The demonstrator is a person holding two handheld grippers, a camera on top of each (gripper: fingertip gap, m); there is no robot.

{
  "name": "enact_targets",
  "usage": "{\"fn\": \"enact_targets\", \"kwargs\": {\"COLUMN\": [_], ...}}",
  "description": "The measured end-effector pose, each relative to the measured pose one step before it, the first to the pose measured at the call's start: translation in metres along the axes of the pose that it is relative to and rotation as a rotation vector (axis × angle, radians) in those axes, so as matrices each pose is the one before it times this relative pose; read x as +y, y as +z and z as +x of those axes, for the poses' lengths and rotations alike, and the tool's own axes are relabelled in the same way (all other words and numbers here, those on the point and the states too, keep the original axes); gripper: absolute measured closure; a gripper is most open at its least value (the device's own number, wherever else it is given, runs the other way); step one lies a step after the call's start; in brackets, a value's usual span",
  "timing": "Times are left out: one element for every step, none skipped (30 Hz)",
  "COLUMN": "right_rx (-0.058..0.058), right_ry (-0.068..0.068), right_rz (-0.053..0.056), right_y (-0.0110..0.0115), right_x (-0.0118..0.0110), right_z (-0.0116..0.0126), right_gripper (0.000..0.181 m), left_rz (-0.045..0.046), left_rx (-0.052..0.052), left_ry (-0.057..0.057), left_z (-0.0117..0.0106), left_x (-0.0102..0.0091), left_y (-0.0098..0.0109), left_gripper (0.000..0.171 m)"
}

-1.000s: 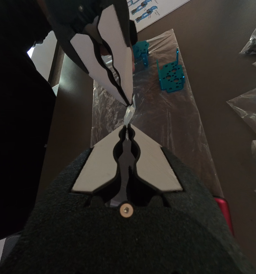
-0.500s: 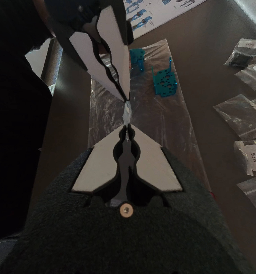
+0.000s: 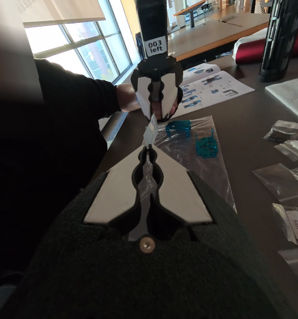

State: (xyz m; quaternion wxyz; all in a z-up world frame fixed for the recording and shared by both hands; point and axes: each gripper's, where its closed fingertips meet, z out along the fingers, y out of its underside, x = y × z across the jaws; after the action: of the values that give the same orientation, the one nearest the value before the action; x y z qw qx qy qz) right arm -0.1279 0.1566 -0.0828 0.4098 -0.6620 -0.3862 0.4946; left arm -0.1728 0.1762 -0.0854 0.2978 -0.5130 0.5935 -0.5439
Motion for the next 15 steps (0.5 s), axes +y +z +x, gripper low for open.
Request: {"fn": "enact_targets", "kwargs": {"right_rx": [-0.0117,-0.0118,-0.0125,-0.0102,-0.0106,-0.0136,-0.0106,-0.0038,-0.0064,-0.0067,-0.0001,-0.0007,0.0003,-0.0031,-0.0035], "right_ry": [0.0006,-0.002,-0.0039,-0.0028,0.0007,0.0013,-0.0032,-0.0035,0.0011,0.0007,-0.0028,-0.0001,0.002,0.0024,0.0019], "right_rz": [0.0003,0.005,0.0035,0.0028,0.0025,0.0006,0.0046,0.0043,-0.0009,-0.0017,-0.0036,-0.004,-0.0011,0.0034,0.0031], "right_y": [0.0008,0.00075,0.00086,0.00096,0.00104,0.00099,0.00102,0.00081,0.00102,0.00107,0.00093,0.00095,0.00119,0.0013,0.00147], "right_x": [-0.00022,-0.00074,-0.00042,-0.00045,-0.00027,0.00002,-0.00055,-0.00062,0.00016,0.00038,0.00085,0.00086,0.00044,-0.00017,-0.00008], "right_z": [-0.00221,-0.00247,-0.00252,-0.00201,-0.00184,-0.00239,-0.00205,-0.00099,-0.00117,-0.00124,-0.00033,-0.00018,0.00013,-0.00037,-0.00059], "right_gripper": [0.18,0.18,0.18,0.18,0.18,0.18,0.18,0.18,0.18,0.18,0.18,0.18,0.18,0.18,0.181], "left_rz": [-0.01589,-0.01076,0.00431,0.01188,0.00643,0.00005,0.00059,0.00104,-0.00358,-0.00655,-0.00353,0.00309,0.00741,0.00273,-0.0033], "left_rx": [-0.0178,0.0071,0.0119,0.0114,0.0119,0.011,0.0022,0.0044,-0.0006,-0.006,0.0065,0.0121,0.0005,0.0046,0.0135], "left_ry": [0.0263,0.0231,0.0088,-0.0012,-0.0032,-0.0009,0.0025,0.0054,0.0051,0.0061,0.0048,0.0014,-0.0004,0.0009,0.0029], "left_z": [-0.00101,0.00285,0.00342,0.0029,0.00245,0.00226,0.00096,0.00154,0.00073,-0.00032,0.00152,0.00234,0.00081,0.00145,0.00295], "left_x": [0.0026,0.00186,-0.00061,-0.00193,-0.00145,-0.00057,-0.00041,-0.00001,0.0007,0.00094,0.00032,-0.00071,-0.00118,-0.00039,0.00074], "left_y": [0.00126,0.00068,0.0002,0.00016,0.00047,0.00062,0.00071,0.00084,0.00105,0.00092,0.00062,0.00053,0.00065,0.00122,0.0016], "left_gripper": [0.158,0.158,0.159,0.159,0.159,0.159,0.159,0.159,0.159,0.159,0.159,0.159,0.159,0.159,0.159]}}
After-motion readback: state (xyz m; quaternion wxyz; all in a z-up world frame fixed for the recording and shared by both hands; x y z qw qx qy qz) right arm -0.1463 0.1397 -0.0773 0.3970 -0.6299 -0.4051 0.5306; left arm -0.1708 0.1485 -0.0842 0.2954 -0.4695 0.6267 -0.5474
